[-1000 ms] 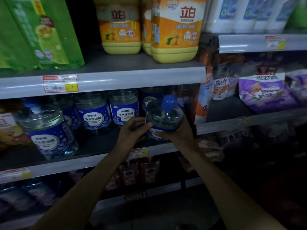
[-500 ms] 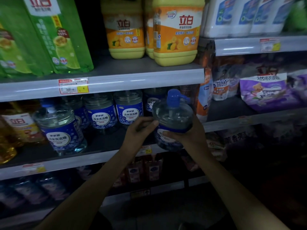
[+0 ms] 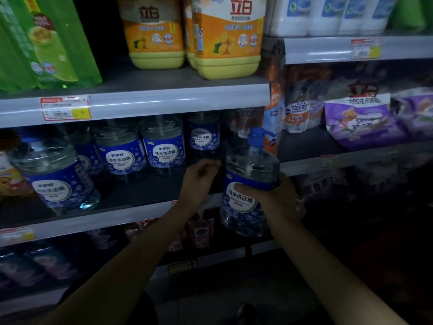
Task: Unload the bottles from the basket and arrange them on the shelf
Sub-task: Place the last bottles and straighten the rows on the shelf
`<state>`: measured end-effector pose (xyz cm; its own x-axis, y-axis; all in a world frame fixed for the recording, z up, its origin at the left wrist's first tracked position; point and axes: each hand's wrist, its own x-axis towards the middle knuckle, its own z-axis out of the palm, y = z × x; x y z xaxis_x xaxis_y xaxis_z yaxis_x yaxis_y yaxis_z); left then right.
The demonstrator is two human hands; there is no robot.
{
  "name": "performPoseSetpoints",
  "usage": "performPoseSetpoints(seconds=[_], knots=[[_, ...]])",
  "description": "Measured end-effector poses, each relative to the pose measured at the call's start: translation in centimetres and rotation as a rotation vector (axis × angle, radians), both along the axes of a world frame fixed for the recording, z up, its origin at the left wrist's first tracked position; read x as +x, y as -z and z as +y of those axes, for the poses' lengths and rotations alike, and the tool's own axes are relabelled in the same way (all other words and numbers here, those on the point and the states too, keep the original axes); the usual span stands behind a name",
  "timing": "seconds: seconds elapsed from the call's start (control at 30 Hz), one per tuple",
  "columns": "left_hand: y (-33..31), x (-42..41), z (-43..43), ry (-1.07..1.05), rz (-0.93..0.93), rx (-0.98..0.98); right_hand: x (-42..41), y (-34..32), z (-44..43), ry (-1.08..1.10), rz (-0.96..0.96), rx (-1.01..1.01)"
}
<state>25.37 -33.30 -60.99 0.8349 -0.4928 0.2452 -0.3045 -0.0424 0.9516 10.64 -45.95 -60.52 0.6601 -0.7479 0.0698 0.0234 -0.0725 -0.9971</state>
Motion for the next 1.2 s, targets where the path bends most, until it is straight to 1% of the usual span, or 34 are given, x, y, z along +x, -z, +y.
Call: performPoseSetpoints(seconds=[0.07,0.2,0.33,0.43,0.7,0.8,0.93,1.03,1.2], knots=[[1.0,1.2,-1.3,-0.112,-0.088,0.101,-0.3,0.3,-0.4,0.010,0.036,-0.010],[2.7,3.2,-3.3,-0.285,-0.157,0.352,-0.8,0.8,-0.8,0.021,0.087,-0.065],[3.9,5.4,-4.8,-0.376,-0.176,0.448,-1.0,0.6,-0.9,0.011,0.109,-0.117],[4.2,7.1,-6.1,-0.433,-0.143,0.523,-0.9,0.6,-1.1,0.007,0.117,-0.131],[3.9,10.2,-10.0,-0.559,-0.056,0.536,-0.7,0.5,-2.4,-0.005,0.073,-0.029],[4.0,11.0,-10.9,-0.583,-0.006,0.554,-0.1,0.4,-2.9,0.001,0.089,-0.021],[4.8,11.1,-11.8,-0.669,-0.036,0.569,0.2,0.4,-3.3,0.015,0.080,0.002],[5.0,11.0,-12.4,-0.686,-0.061,0.554,0.2,0.3,-3.4,0.011,0.078,0.006],[4.8,11.2,-13.1,-0.716,-0.010,0.506,0.1,0.3,-3.5,0.021,0.093,-0.029]])
